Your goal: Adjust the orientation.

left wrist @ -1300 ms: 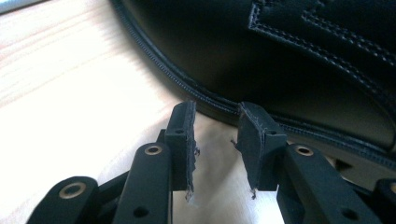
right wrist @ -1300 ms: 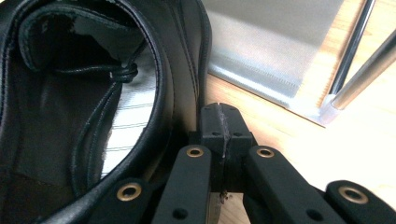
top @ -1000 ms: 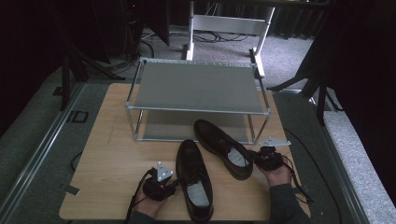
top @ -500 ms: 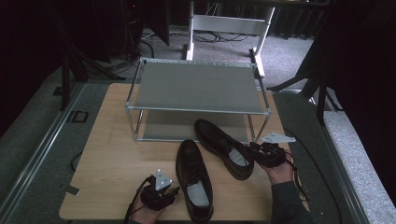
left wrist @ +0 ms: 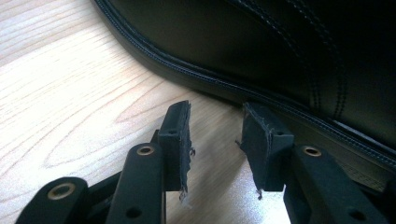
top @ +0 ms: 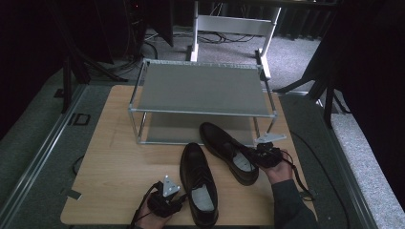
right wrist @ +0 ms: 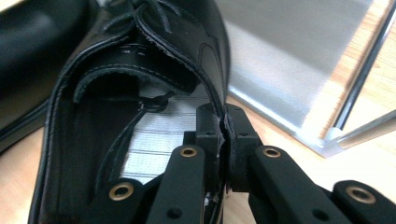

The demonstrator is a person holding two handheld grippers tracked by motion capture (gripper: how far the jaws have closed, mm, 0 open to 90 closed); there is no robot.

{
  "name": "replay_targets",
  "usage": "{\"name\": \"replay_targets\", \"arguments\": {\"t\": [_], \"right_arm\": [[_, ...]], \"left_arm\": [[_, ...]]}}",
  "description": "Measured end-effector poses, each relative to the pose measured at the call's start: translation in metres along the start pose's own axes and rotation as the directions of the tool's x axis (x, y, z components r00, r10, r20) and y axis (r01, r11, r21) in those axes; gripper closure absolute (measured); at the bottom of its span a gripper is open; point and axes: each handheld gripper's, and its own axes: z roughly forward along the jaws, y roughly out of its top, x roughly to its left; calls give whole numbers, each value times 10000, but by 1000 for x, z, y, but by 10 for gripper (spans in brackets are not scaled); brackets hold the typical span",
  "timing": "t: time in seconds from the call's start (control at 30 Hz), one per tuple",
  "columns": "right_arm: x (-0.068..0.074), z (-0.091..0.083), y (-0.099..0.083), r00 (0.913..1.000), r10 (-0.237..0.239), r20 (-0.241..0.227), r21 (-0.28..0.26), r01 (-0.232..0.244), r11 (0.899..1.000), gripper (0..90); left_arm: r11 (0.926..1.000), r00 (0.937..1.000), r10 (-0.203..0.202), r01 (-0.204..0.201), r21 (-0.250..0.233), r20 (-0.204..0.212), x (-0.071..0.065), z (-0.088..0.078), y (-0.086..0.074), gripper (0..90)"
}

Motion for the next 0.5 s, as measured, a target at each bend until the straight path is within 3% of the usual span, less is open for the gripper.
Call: {"name": "replay_targets", "arguments": {"t": [0.5], "right_arm": [[17,-25,-22,9982,-349,-485,309,364,9989,860]], "left_arm": [[10000,10000,-26,25,-16,-70,2,3,2,625]]}}
